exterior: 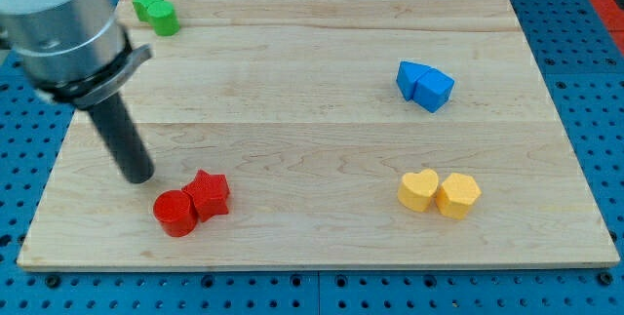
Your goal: Place the red blocks parallel left to the yellow blocks
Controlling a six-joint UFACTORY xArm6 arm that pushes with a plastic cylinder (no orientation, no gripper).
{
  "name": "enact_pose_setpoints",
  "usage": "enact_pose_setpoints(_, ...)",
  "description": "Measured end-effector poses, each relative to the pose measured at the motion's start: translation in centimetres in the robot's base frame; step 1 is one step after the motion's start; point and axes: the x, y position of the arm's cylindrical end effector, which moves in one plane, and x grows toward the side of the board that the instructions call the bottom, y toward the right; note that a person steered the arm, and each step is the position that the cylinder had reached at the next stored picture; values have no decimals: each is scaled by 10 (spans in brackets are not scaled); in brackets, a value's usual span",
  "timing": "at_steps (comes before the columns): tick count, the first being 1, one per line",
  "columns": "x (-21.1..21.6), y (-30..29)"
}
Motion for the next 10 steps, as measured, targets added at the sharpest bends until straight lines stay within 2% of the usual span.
enact_pose_setpoints(1, 36, -45)
enact_pose_setpoints(2, 92, -15)
enact_pose_setpoints(3, 88, 11)
enact_pose_setpoints(4, 66, 47)
enact_pose_setpoints(5, 21, 46)
enact_pose_setpoints(6, 5, 40)
enact_pose_setpoints(7, 2, -8)
enact_pose_setpoints(8, -20, 13)
enact_pose_setpoints(10, -1, 48)
